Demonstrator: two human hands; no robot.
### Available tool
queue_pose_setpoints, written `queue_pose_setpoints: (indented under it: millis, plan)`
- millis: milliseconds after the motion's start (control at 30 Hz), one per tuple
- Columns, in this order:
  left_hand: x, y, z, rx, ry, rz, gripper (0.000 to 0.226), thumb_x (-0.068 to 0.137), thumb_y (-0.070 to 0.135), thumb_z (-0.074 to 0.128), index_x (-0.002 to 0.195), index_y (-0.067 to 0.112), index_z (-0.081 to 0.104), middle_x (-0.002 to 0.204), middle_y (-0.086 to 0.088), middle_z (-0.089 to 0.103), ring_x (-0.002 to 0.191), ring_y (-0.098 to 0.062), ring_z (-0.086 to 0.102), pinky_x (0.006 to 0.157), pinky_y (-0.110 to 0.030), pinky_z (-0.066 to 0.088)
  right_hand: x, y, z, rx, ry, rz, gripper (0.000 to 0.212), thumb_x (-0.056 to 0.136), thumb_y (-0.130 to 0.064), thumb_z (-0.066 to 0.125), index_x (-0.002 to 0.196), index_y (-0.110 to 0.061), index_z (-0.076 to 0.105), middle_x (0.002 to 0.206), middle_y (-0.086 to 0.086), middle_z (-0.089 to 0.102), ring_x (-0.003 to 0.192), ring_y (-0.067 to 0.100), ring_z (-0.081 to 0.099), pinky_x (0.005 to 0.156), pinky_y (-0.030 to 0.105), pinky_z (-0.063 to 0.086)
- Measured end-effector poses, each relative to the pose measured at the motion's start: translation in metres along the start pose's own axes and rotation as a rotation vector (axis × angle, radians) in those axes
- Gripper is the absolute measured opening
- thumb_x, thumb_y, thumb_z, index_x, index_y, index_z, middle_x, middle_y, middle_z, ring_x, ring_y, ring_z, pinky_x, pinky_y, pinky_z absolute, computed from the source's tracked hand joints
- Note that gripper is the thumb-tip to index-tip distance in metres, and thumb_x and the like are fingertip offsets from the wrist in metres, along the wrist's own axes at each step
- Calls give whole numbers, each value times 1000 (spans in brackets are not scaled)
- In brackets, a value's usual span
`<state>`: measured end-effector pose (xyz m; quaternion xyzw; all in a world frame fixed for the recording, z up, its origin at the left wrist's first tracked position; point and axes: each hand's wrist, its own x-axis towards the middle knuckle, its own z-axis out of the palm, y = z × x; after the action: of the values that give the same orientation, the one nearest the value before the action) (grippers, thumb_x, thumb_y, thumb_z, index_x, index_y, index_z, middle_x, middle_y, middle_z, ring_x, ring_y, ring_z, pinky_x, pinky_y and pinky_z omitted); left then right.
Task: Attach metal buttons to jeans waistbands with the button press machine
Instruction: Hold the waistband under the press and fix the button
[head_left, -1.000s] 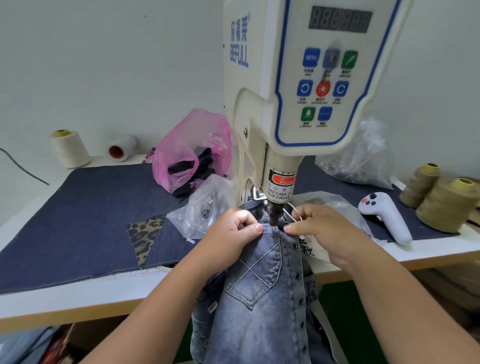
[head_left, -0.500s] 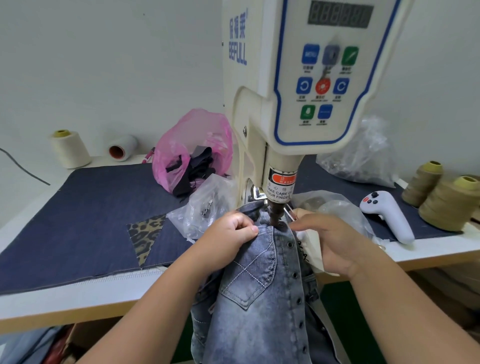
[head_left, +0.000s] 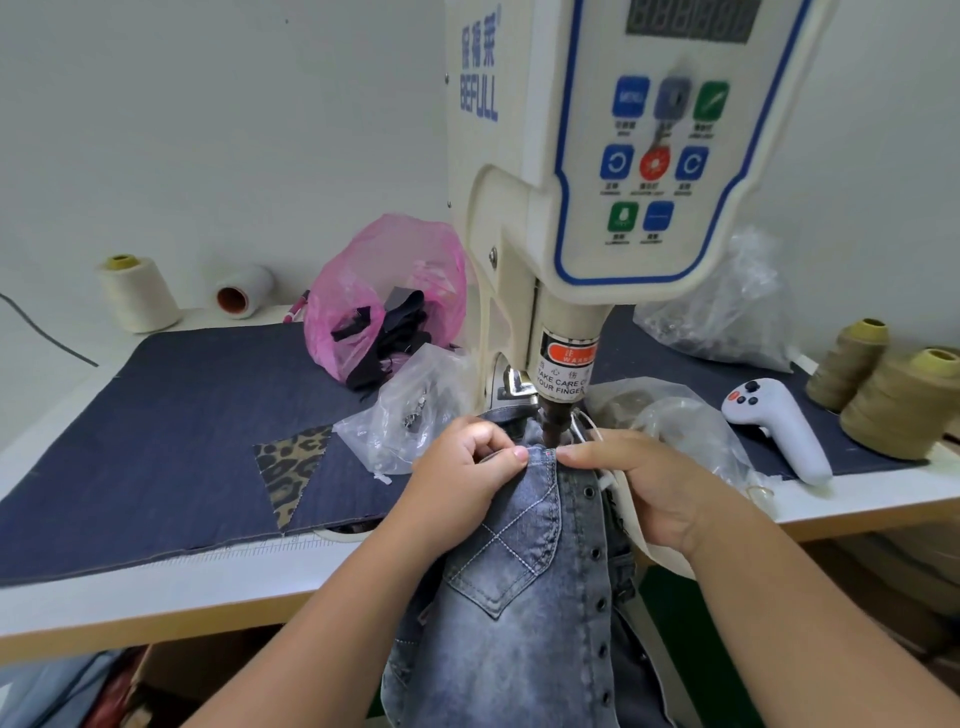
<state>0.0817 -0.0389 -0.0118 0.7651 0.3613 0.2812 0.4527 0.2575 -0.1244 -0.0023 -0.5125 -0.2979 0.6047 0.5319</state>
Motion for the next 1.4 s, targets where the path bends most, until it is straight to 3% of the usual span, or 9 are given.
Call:
queue_pose_setpoints:
  millis: [167, 267, 467, 733, 867, 967, 1200, 1300, 1400]
  plan:
    - [-4, -2, 1, 22, 108, 33, 23, 89, 29, 71, 67, 32, 64, 119, 12, 50, 121, -13, 43, 105, -35, 31, 3, 6, 5, 73, 84, -134, 32, 69, -6, 71, 100, -2, 76, 109, 28, 70, 92, 35, 71, 81, 42, 58]
    - [-2, 0, -1, 27, 85, 21, 21, 90, 30, 69, 69, 33, 65, 125, 10, 48, 128, -15, 40, 111, -37, 27, 5, 7, 8, 123, 132, -182, 37, 68, -7, 69, 104, 1, 73, 105, 29, 70, 88, 36, 72, 71, 40, 59]
    - [0, 0, -5, 54, 17, 0, 19, 92, 30, 67, 74, 33, 64, 123, 9, 44, 121, -8, 42, 94, -19, 23, 7, 7, 10, 151, 117, -138, 42, 71, -7, 67, 112, 4, 69, 112, 31, 68, 95, 40, 70, 76, 43, 57]
    - [2, -1, -4, 48, -7, 25, 17, 89, 34, 71, 72, 31, 67, 112, 6, 56, 106, -11, 53, 91, -25, 38, 1, 15, 4, 137, 51, -149, 33, 71, -9, 66, 102, -2, 75, 110, 29, 70, 93, 36, 71, 71, 39, 59]
    - [0, -5, -3, -22, -29, 10, 17, 88, 36, 71, 72, 31, 67, 105, 7, 58, 94, 0, 56, 79, -19, 37, -1, 17, 4, 122, -1, -171, 38, 75, -8, 66, 111, 1, 72, 115, 28, 68, 100, 35, 70, 76, 38, 58]
    - [-2, -8, -4, -135, -65, -39, 18, 86, 36, 74, 71, 29, 67, 101, 6, 61, 90, -6, 60, 80, -24, 41, -2, 19, 4, 117, -31, -188, 38, 78, -8, 67, 115, 2, 70, 118, 29, 67, 103, 36, 68, 80, 38, 58]
    - [-3, -7, -6, -292, -142, -134, 22, 91, 25, 69, 70, 27, 67, 74, 4, 65, 69, -12, 58, 70, -29, 45, 3, 21, 5, 87, 70, -199, 33, 80, -6, 68, 111, 3, 70, 112, 30, 68, 98, 39, 70, 78, 42, 59]
    - [-5, -5, -5, -208, -83, -60, 21, 91, 26, 69, 70, 26, 66, 71, 9, 64, 67, -6, 57, 70, -26, 44, 2, 24, 3, 52, 109, -220, 38, 79, -9, 68, 115, 2, 68, 115, 29, 68, 106, 43, 67, 86, 46, 57]
    - [-8, -5, -5, -33, 0, 107, 17, 89, 30, 70, 74, 26, 65, 75, 15, 61, 70, -1, 55, 69, -24, 41, 0, 25, 3, 40, 125, -267, 31, 74, -10, 69, 105, -5, 73, 109, 26, 71, 97, 38, 70, 77, 42, 58]
